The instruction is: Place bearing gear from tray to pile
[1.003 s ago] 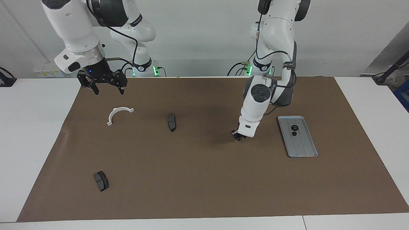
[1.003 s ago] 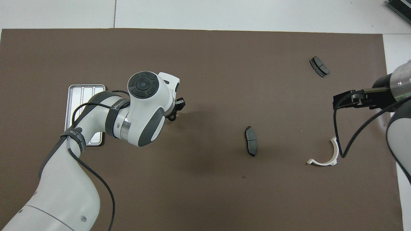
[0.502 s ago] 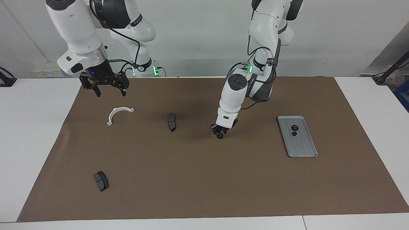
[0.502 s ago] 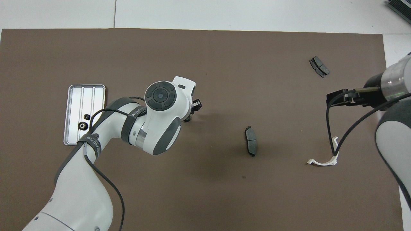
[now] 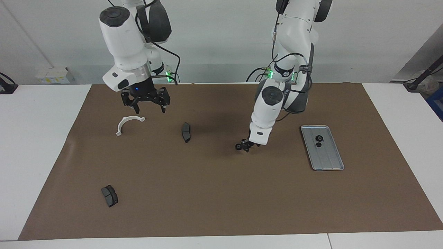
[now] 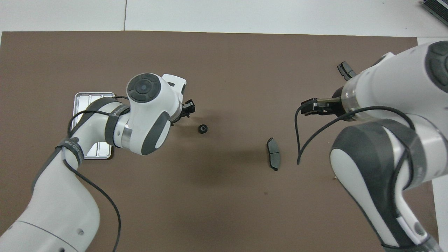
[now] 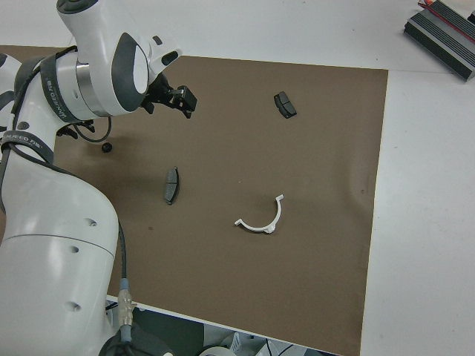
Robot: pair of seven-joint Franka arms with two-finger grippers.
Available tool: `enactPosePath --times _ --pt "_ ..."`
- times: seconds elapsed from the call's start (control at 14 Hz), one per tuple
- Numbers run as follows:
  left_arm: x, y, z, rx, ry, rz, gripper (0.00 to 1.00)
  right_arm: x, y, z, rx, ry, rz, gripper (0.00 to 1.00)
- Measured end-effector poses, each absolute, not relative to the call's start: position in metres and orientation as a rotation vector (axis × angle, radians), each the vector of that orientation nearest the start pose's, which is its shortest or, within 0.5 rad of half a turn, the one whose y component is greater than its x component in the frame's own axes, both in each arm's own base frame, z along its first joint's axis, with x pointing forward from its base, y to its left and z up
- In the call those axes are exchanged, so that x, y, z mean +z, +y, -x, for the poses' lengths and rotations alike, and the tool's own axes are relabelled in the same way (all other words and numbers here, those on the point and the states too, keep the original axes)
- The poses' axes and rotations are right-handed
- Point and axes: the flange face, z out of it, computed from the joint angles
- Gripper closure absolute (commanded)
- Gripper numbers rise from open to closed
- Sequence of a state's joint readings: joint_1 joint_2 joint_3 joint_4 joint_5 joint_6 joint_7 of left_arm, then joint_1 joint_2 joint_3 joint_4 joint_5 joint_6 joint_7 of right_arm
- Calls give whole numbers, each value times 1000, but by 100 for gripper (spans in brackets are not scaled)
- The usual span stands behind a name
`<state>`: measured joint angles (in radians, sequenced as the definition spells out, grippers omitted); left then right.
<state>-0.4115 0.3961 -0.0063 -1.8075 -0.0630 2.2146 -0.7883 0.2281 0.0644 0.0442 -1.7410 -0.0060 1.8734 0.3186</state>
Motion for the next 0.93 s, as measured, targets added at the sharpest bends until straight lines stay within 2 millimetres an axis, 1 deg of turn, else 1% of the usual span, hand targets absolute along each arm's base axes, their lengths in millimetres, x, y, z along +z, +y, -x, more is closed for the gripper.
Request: enactPosePath --times 0.21,0.36,0.43,0.5,0.64,0.72,0.79,0.93 --pt "325 -159 -624 39 -567 3137 36 485 213 -579 -115 133 3104 0" --pt "328 -99 -637 34 -492 3152 36 455 247 -581 -117 173 3092 0" --pt "330 -71 -640 37 -449 3158 37 444 261 -581 -123 190 3085 0" --pt "331 -48 -641 41 -400 3165 37 436 273 -581 -127 214 3078 0" --pt "330 -15 -641 51 -288 3179 38 427 296 -581 -130 257 3066 0" --pt "330 -7 -641 54 -227 3185 38 424 305 -582 -138 269 3059 0" --pt "329 -4 -639 63 -136 3191 39 421 314 -585 -142 283 3052 0" --pt "325 -5 -633 87 64 3197 43 411 331 -592 -138 297 3047 0"
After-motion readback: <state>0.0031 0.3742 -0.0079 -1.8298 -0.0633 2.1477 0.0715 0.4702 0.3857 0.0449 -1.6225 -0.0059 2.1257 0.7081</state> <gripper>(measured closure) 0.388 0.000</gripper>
